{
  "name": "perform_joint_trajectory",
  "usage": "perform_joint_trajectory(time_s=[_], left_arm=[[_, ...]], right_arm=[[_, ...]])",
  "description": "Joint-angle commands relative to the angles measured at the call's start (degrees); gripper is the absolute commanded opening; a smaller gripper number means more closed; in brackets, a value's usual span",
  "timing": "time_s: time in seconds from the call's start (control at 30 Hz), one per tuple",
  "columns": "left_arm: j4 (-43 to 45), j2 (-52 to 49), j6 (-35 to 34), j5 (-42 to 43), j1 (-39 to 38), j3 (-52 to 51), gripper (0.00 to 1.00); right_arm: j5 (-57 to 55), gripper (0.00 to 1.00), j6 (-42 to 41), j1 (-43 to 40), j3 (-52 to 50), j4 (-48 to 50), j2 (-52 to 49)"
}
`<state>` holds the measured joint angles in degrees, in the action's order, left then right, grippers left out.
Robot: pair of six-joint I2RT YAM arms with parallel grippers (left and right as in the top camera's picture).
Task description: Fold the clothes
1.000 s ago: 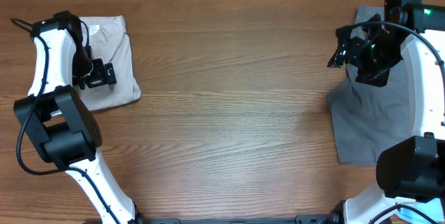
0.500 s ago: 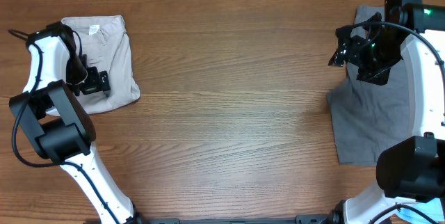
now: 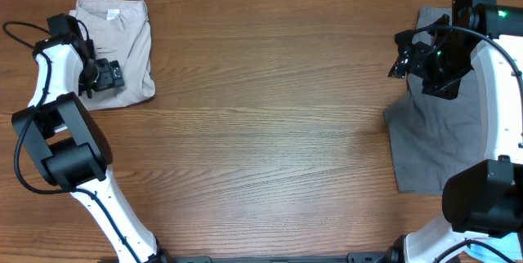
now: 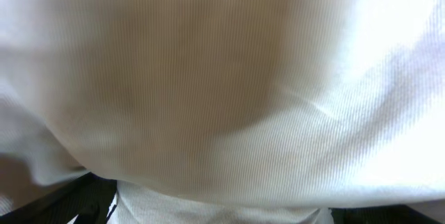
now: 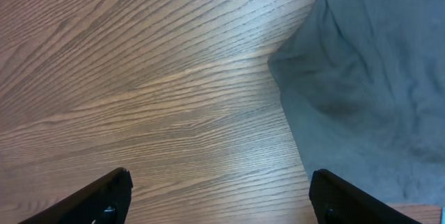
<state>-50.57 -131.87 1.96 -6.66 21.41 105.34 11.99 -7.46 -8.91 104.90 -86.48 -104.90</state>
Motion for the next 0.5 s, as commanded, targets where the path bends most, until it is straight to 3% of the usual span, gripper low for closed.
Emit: perform_joint_trajectory(time_s=[0.0, 0.23, 0.47], left_arm=[[3.0, -2.2, 0.8, 0.1, -0.5, -0.6, 1.0], [1.1, -2.1, 0.8, -2.4, -0.5, 3.4, 1.0], [-13.3, -2.1, -1.4, -2.2, -0.5, 19.1, 1.0]], right_arm=[[-0.3, 0.86, 0.2, 0.3, 1.6, 0.4, 1.4], [-0.3, 0.86, 0.3, 0.3, 1.6, 3.7, 1.4], [-0.3, 0.86, 0.5, 0.3, 1.7, 4.0, 1.4]])
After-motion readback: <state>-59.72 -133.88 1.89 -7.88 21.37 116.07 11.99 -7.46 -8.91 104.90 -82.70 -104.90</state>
